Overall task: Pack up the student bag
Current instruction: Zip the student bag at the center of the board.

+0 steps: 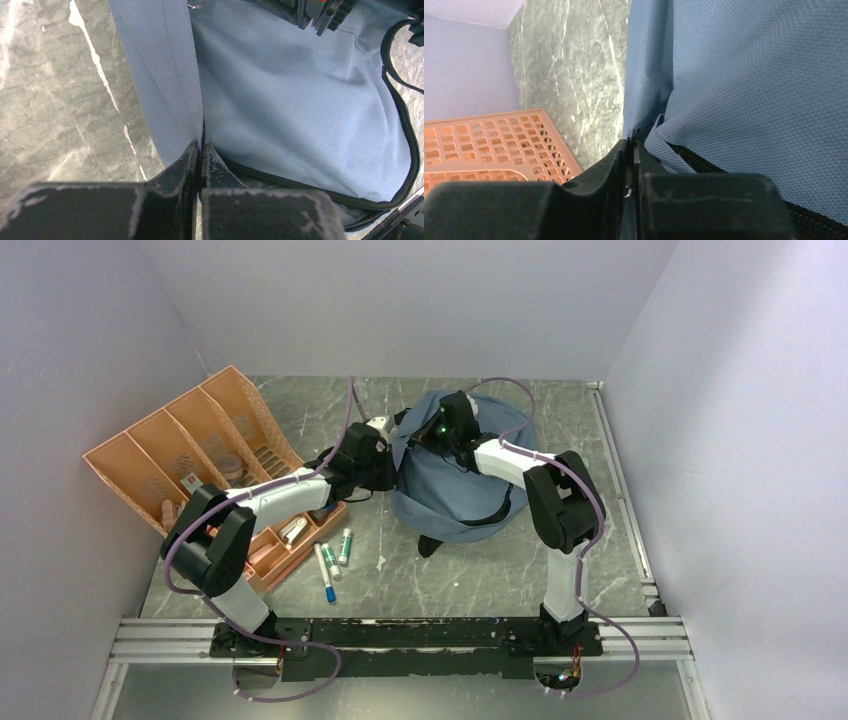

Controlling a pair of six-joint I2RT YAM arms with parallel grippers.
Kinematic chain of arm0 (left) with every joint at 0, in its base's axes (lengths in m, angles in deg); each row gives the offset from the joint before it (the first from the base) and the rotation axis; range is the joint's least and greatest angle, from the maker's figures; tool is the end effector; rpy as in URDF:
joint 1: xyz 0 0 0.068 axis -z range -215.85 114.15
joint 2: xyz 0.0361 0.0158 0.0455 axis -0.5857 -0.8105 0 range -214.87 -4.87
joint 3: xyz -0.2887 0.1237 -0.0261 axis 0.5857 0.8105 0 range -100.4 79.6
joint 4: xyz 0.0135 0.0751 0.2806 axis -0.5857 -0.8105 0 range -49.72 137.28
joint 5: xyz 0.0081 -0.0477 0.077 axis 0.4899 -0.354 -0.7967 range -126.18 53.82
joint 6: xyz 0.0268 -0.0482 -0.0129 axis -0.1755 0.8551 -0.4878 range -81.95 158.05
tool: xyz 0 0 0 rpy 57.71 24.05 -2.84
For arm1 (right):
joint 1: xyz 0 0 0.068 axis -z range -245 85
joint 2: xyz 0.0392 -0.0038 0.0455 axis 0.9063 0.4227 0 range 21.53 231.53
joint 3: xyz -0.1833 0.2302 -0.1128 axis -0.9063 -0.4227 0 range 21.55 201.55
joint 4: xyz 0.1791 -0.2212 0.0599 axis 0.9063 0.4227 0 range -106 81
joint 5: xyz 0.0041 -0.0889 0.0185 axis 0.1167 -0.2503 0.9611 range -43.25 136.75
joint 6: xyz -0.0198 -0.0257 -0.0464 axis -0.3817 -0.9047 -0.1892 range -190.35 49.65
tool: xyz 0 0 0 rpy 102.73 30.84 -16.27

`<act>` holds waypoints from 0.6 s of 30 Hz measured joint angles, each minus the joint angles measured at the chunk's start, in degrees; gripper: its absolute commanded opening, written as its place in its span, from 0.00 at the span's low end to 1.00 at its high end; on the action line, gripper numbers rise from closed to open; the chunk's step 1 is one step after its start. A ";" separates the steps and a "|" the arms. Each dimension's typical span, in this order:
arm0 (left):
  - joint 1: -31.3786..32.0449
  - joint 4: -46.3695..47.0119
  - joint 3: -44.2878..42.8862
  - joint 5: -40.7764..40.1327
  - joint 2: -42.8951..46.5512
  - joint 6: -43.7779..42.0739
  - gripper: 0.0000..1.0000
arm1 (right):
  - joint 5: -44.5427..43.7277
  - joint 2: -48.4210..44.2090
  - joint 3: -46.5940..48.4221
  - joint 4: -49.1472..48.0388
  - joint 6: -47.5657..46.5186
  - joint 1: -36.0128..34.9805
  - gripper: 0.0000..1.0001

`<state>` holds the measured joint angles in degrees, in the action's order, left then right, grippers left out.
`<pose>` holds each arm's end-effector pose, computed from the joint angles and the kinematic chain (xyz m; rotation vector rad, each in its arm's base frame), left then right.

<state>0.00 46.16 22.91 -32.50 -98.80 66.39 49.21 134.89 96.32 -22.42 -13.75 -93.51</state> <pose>0.3116 -0.2283 0.2305 0.1885 2.3195 -0.6614 0.4309 0.2362 0.2100 0.5257 2.2128 0.8855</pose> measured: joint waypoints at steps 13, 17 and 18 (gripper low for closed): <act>0.02 -0.09 0.00 0.09 0.00 0.37 0.26 | -0.22 -1.44 -1.86 -1.31 -2.10 0.28 0.00; -0.31 -0.81 0.00 2.97 0.26 2.10 0.48 | 1.53 -3.02 -4.79 -4.85 -4.37 0.42 0.00; -0.66 -0.85 0.00 3.72 0.52 2.62 0.52 | 2.23 -3.43 -5.64 -5.90 -4.81 0.44 0.00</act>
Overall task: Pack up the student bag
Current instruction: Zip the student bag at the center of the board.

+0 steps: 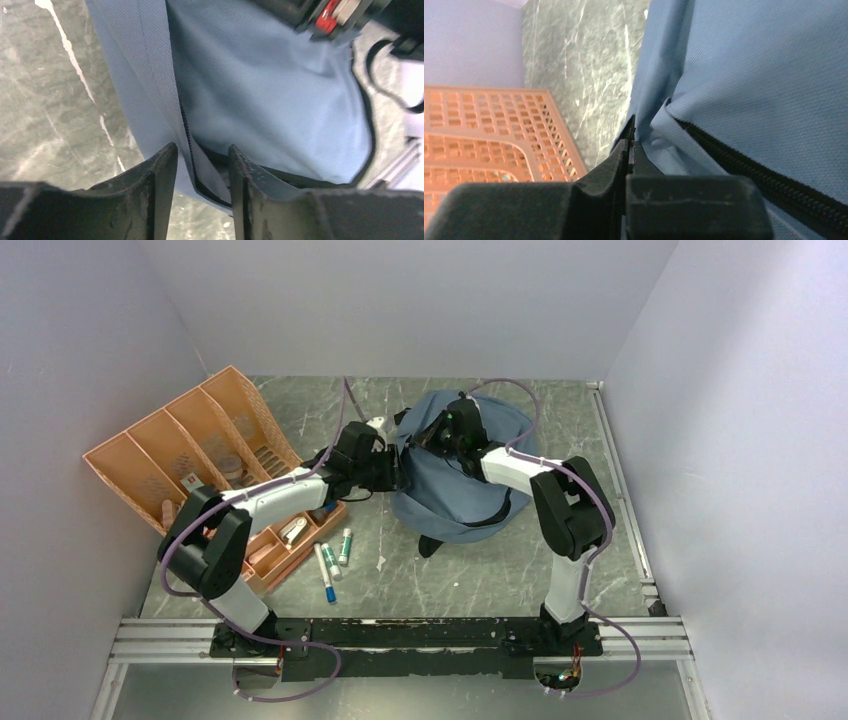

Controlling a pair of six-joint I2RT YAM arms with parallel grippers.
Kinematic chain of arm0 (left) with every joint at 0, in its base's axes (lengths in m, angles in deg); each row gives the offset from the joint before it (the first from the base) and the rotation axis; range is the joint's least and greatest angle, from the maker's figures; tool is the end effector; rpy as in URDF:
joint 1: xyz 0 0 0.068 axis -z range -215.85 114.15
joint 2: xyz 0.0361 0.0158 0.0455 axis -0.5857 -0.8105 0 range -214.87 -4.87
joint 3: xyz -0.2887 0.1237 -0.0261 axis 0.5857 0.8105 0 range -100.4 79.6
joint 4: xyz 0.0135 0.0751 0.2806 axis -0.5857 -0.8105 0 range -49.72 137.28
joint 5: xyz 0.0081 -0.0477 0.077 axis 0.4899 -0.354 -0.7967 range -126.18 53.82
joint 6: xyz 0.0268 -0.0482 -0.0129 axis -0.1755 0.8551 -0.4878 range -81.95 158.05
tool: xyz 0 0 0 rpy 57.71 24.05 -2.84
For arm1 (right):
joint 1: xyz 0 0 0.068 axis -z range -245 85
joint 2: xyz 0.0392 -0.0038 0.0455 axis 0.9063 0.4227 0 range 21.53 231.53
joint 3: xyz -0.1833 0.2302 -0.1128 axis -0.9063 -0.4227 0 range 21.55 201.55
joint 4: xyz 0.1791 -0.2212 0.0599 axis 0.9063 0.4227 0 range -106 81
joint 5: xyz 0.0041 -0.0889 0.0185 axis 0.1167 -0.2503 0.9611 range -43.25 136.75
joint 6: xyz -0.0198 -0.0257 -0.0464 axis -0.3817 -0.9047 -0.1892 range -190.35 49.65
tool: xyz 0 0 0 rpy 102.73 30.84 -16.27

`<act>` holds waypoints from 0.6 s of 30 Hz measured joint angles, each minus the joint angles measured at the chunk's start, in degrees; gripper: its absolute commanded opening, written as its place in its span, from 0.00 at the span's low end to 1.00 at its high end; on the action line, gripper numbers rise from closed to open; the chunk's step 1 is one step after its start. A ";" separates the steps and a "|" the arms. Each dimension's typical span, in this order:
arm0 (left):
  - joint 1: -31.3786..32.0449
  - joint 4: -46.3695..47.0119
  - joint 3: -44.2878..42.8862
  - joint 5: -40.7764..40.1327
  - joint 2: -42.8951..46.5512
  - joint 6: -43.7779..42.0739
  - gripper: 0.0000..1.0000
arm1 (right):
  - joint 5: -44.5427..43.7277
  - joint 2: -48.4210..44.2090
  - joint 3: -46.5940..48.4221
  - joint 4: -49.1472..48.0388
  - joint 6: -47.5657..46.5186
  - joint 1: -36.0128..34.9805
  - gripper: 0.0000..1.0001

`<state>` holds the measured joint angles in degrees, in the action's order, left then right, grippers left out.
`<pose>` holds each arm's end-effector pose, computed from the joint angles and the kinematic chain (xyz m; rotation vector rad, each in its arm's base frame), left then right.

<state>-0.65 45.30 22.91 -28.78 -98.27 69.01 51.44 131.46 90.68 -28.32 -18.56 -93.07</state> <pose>0.3107 -0.2255 0.2327 0.1601 2.3483 -0.7441 0.4157 0.2255 0.2135 0.4003 2.1678 0.9110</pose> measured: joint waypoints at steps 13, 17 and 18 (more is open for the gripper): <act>-11.17 2.78 3.08 3.30 13.46 7.21 0.67 | 8.76 -4.11 -5.11 -10.60 -7.04 -1.73 0.00; -12.09 1.66 1.90 3.26 11.32 7.45 0.66 | 10.97 -5.27 -6.60 -11.06 -9.75 -3.63 0.00; -12.24 1.53 1.66 3.26 10.67 7.50 0.66 | 11.61 -5.90 -7.39 -11.04 -10.45 -4.15 0.00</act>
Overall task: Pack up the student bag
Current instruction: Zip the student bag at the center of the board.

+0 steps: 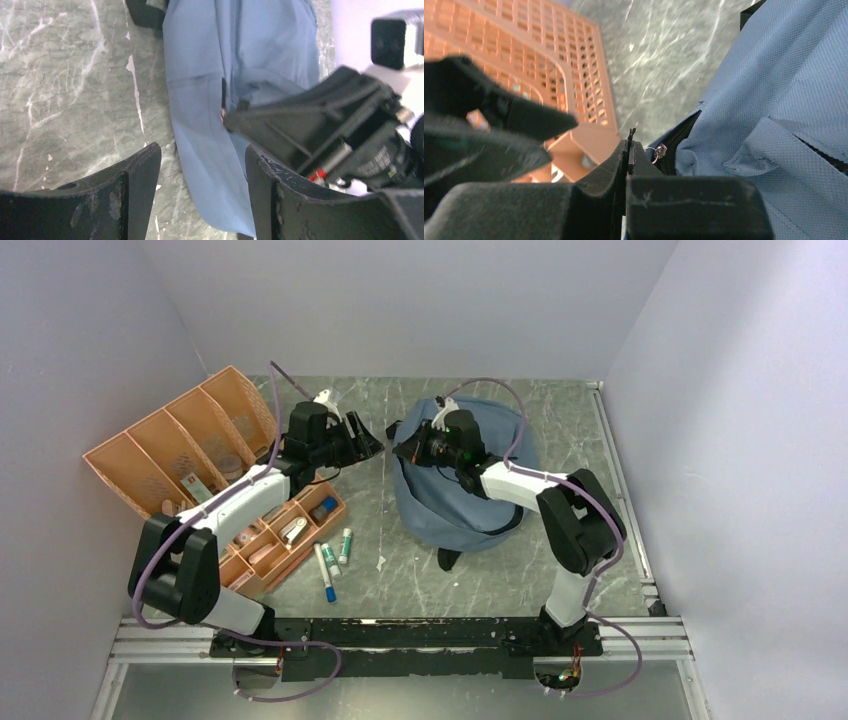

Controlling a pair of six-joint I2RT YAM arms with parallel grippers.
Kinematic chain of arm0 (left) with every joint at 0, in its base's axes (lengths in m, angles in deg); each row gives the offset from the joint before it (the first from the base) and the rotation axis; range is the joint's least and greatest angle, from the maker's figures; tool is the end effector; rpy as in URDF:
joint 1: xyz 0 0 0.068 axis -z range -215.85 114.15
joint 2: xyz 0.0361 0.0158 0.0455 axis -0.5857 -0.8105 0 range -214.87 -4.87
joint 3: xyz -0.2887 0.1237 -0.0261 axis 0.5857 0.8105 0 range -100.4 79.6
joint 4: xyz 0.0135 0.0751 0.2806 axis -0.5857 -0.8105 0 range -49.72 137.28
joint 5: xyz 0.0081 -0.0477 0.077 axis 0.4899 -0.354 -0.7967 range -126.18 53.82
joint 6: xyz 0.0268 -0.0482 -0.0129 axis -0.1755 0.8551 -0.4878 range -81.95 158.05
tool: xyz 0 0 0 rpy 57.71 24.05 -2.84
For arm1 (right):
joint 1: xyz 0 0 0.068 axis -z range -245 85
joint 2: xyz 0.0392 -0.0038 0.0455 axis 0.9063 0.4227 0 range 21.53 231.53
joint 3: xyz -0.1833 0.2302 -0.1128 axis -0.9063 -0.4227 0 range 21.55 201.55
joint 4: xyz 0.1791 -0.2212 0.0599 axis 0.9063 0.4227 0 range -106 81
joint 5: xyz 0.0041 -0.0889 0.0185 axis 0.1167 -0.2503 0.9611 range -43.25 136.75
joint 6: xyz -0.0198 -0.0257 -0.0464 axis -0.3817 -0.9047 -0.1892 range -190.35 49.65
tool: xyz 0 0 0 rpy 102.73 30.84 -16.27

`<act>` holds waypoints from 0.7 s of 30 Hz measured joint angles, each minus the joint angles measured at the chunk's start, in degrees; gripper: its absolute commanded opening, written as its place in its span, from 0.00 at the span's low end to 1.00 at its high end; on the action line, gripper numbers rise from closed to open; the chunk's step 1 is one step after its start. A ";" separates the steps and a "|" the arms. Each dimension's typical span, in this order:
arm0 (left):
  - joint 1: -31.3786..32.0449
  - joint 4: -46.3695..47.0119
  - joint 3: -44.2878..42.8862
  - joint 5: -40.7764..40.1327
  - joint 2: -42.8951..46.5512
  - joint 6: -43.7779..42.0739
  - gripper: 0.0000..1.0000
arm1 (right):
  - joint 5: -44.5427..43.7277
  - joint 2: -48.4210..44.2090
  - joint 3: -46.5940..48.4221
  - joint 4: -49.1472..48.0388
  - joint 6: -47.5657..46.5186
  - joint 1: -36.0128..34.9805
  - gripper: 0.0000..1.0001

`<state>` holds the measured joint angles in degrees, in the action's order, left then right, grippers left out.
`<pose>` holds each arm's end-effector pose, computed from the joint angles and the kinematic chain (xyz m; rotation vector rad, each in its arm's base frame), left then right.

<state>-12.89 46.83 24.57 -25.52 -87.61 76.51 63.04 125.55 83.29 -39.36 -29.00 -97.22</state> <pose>0.3222 -0.1445 0.2900 -0.1718 2.1584 -0.8346 0.3706 0.2469 0.2342 -0.0457 2.0558 1.1095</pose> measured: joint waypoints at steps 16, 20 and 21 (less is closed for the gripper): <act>0.33 0.70 -1.03 3.61 -4.59 3.72 0.62 | 8.13 -15.56 -15.74 1.42 -9.70 -1.27 0.00; 3.32 0.96 -0.09 3.98 -4.68 4.72 0.61 | 8.74 -16.57 -16.26 2.05 -12.41 -1.27 0.00; 4.26 1.07 0.20 4.00 -4.79 5.11 0.62 | 9.01 -16.59 -16.33 2.03 -13.07 -1.27 0.00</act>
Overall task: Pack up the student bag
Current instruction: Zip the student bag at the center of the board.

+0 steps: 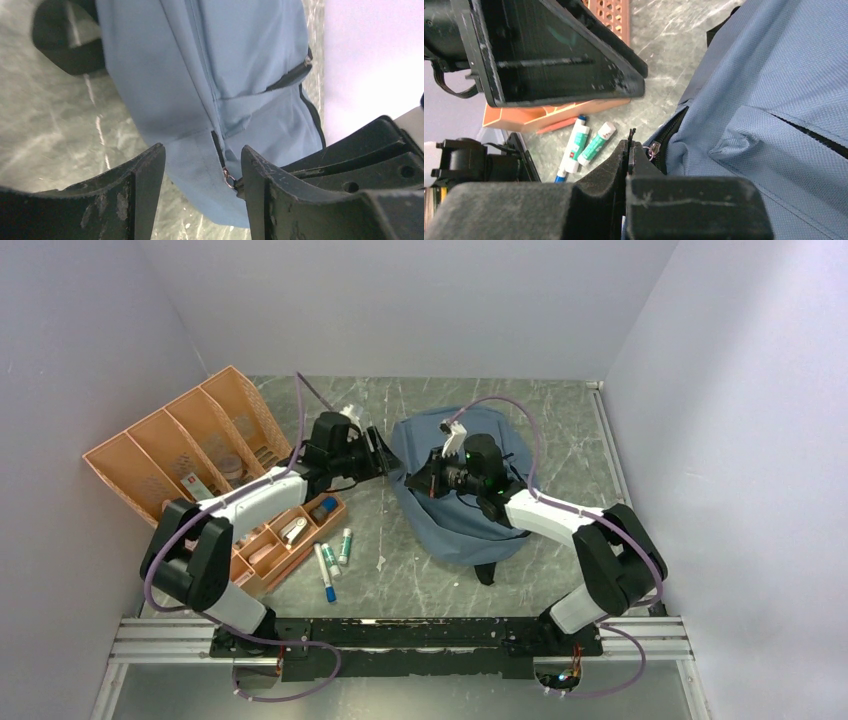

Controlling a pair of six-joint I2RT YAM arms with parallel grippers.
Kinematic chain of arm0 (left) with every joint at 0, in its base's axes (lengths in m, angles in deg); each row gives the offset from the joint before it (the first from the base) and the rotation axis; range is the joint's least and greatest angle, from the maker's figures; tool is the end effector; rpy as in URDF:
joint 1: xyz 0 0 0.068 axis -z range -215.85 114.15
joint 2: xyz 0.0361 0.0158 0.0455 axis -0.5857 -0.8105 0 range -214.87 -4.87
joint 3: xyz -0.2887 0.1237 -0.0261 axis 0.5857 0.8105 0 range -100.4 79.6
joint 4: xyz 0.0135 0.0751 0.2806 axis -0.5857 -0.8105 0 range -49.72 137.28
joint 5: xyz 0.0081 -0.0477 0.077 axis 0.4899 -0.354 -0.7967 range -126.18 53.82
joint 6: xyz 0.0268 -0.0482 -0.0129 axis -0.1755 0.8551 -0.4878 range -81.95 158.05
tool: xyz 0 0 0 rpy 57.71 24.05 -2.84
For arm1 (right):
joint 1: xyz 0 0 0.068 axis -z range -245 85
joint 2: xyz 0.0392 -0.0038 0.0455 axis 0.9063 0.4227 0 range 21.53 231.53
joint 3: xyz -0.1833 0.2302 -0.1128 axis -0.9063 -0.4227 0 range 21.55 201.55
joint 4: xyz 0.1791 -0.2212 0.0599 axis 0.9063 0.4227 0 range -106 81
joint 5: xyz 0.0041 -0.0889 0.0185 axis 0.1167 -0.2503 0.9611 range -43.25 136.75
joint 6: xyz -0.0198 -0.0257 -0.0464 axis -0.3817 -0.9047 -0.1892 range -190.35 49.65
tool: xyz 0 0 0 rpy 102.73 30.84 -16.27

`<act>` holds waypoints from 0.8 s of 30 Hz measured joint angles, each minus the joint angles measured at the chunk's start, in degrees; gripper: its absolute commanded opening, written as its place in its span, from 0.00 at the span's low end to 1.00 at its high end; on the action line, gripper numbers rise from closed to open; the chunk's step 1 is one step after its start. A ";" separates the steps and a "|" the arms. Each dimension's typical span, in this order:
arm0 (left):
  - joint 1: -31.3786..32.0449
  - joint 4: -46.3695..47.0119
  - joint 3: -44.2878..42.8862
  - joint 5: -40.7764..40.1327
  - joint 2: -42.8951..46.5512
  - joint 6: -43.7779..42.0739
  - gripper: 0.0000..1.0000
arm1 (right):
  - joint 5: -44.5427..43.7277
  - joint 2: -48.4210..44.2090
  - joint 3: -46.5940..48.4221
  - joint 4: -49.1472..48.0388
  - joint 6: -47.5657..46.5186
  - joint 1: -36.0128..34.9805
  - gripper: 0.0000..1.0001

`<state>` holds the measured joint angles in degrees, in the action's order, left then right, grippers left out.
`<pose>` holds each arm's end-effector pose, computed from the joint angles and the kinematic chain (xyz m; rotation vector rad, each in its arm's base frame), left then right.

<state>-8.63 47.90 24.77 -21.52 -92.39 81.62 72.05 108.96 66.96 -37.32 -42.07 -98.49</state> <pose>0.3215 -0.1767 0.2624 -0.1630 2.2732 -0.9670 0.2861 0.2097 0.2417 -0.4101 2.0298 1.1201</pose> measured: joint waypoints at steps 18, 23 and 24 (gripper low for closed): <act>6.99 -4.00 -3.56 -3.54 -6.23 4.92 0.57 | 5.99 0.59 -1.97 -3.69 -3.48 0.02 0.00; 7.02 -4.02 -3.56 -3.74 -6.54 5.35 0.34 | 6.43 0.59 -1.97 -3.72 -4.35 0.02 0.00; 7.02 -4.04 -3.56 -3.85 -6.86 5.22 0.28 | 6.49 0.59 -1.97 -3.69 -4.55 0.02 0.00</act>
<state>-1.61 43.86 21.21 -25.37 -99.26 86.84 78.54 109.55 65.00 -41.02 -46.62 -98.47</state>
